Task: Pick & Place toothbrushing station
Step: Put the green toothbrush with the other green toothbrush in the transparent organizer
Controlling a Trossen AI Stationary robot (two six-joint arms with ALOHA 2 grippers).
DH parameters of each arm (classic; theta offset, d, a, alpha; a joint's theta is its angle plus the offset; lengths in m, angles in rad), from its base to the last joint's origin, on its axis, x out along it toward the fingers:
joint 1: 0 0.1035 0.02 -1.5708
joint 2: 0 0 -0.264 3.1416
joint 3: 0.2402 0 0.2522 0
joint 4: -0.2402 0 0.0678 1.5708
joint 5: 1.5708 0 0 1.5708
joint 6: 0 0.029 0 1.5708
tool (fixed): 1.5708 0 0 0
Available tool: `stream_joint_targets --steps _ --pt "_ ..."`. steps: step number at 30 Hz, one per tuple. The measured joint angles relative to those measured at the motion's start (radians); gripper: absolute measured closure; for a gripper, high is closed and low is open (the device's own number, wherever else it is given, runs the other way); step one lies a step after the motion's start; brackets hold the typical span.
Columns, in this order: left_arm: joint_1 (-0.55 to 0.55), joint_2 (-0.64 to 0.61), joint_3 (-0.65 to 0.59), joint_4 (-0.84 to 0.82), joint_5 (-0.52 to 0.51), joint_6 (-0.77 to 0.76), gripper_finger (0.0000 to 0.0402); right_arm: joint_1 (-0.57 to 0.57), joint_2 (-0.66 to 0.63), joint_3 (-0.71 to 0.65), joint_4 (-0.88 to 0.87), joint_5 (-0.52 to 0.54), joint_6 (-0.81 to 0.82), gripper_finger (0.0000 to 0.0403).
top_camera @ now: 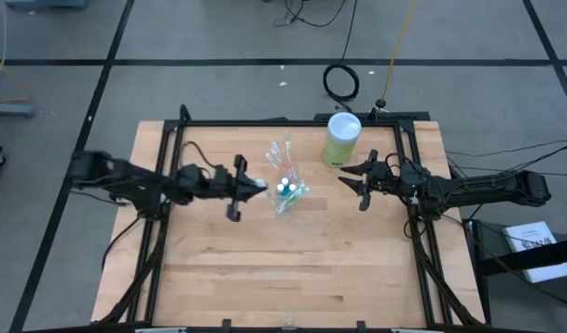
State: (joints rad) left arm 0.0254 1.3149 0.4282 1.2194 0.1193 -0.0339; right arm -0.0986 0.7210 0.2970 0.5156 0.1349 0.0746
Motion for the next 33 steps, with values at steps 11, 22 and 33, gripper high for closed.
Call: stream_joint_targets --steps 11,22,33 --pt "0.032 0.312 0.136 0.010 -0.041 -0.070 0.0392 0.000 0.000 0.000 0.004 0.000 0.016 0.0273" --pt "0.029 0.343 0.142 -0.179 -0.099 -0.100 0.0388 0.000 0.000 0.000 0.004 -0.004 0.016 0.0273" --pt "0.029 0.341 0.143 -0.302 -0.106 -0.088 0.0366 0.000 0.000 0.000 0.004 -0.004 0.015 0.0273"
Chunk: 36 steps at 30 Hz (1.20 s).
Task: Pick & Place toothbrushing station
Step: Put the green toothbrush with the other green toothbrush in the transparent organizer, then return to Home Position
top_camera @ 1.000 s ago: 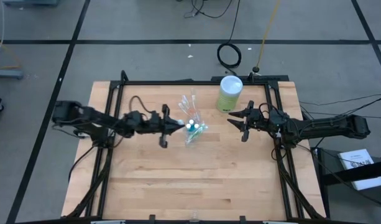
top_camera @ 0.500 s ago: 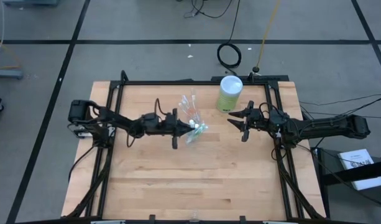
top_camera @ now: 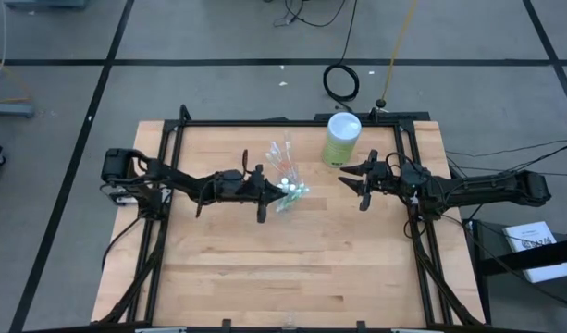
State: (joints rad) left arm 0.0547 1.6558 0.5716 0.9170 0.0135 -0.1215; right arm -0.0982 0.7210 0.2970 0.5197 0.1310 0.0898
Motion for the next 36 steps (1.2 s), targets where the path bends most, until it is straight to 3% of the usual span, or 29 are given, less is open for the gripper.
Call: stream_joint_targets --steps 8,14,19,23,26,30,36 --pt "0.000 -0.012 -0.001 -0.010 -0.018 -0.095 0.0312 0.000 0.000 0.000 0.000 0.000 0.000 0.0273" --pt "-0.017 -0.063 -0.001 -0.024 -0.011 -0.163 0.0209 0.000 0.000 0.000 -0.003 -0.001 0.003 0.0273" --pt "-0.020 -0.141 -0.002 -0.120 -0.013 -0.170 0.0118 0.000 0.000 0.000 -0.015 -0.001 0.036 0.0273" --pt "-0.020 -0.212 -0.002 -0.236 -0.008 -0.171 0.0071 0.000 0.000 0.000 -0.015 -0.001 0.052 0.0273" --pt "-0.020 -0.283 -0.001 -0.309 0.025 -0.145 0.0047 0.000 0.000 0.000 -0.016 -0.001 0.045 0.0273" --pt "-0.020 -0.384 -0.002 -0.394 0.065 0.008 0.0029 0.000 0.000 0.000 -0.015 -0.001 0.082 0.0273" --pt "-0.013 -0.523 -0.002 -0.450 0.053 0.146 0.0018 0.000 -0.010 0.000 0.013 -0.001 0.203 0.0273"
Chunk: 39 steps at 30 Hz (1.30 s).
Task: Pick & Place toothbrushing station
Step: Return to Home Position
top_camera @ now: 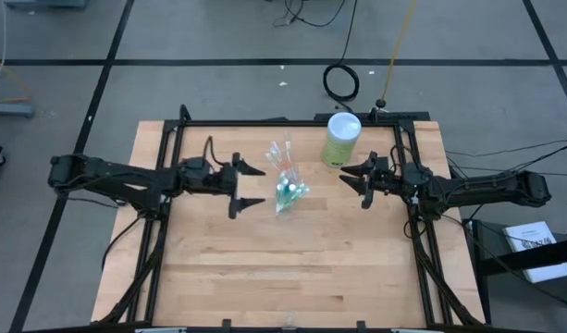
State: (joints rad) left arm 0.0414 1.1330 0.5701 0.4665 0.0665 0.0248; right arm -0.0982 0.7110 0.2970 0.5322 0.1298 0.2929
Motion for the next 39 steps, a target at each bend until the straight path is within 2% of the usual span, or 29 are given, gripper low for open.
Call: stream_joint_targets --steps 7,11,16,20,23,28,33,39 --pt "0.054 -0.233 0.000 -0.292 -0.052 -0.001 0.0029 0.000 -0.126 0.000 -0.040 -0.008 0.002 0.0273" --pt "0.096 -0.399 0.000 -0.453 -0.153 -0.001 0.0031 0.000 -0.252 0.000 -0.111 -0.064 -0.003 0.0273" --pt "0.123 -0.574 0.000 -0.576 -0.288 0.025 0.0024 0.000 -0.407 0.000 -0.230 -0.131 -0.012 0.0273" --pt "0.130 -0.655 0.000 -0.634 -0.398 0.097 0.0025 0.000 -0.494 0.000 -0.296 -0.134 -0.069 0.0273" --pt "0.129 -0.690 0.000 -0.745 -0.419 0.050 0.0030 0.000 -0.539 0.000 -0.296 -0.137 -0.083 0.0273" --pt "0.129 -0.741 0.000 -0.954 -0.475 -0.101 0.0034 0.000 -0.618 0.000 -0.393 -0.344 -0.136 0.0273" --pt "0.126 -0.810 -0.029 -0.988 -0.464 -0.162 0.0034 0.000 -0.692 -0.004 -0.481 -0.390 -0.153 0.0273" --pt "0.125 -0.938 -0.141 -0.949 -0.456 -0.192 0.0034 0.000 -0.707 -0.072 -0.450 -0.382 -0.201 0.0273"
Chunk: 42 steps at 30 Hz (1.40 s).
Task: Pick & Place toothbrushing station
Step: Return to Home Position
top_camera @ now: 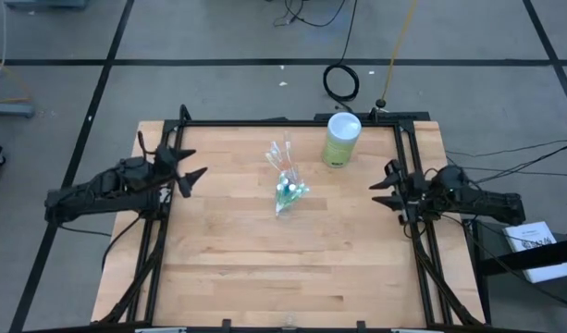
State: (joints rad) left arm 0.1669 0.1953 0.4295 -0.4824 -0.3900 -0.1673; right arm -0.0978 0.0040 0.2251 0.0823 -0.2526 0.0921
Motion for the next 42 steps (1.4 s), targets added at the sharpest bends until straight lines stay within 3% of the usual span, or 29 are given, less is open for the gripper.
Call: stream_joint_targets --steps 8,11,19,24,31,42 --pt "0.000 -0.181 -0.167 0.124 0.061 -0.018 0.0034 0.000 0.000 -0.154 0.223 0.051 -0.013 0.0273" --pt "0.000 -0.189 -0.221 0.178 0.070 0.001 0.0034 0.000 -0.002 -0.181 0.283 0.103 -0.018 0.0273" --pt "0.001 -0.190 -0.250 0.232 0.038 0.006 0.0034 0.000 -0.001 -0.190 0.252 0.082 -0.023 0.0273" --pt "0.000 -0.190 -0.282 0.266 0.111 0.003 0.0034 0.000 -0.001 -0.192 0.214 0.071 -0.026 0.0273" --pt "0.000 -0.184 -0.386 0.464 0.155 0.025 0.0034 0.000 0.003 -0.210 0.216 0.072 -0.029 0.0273" --pt "0.000 -0.189 -0.387 0.455 0.172 0.080 0.0034 0.000 0.008 -0.210 0.116 0.071 -0.068 0.0273"
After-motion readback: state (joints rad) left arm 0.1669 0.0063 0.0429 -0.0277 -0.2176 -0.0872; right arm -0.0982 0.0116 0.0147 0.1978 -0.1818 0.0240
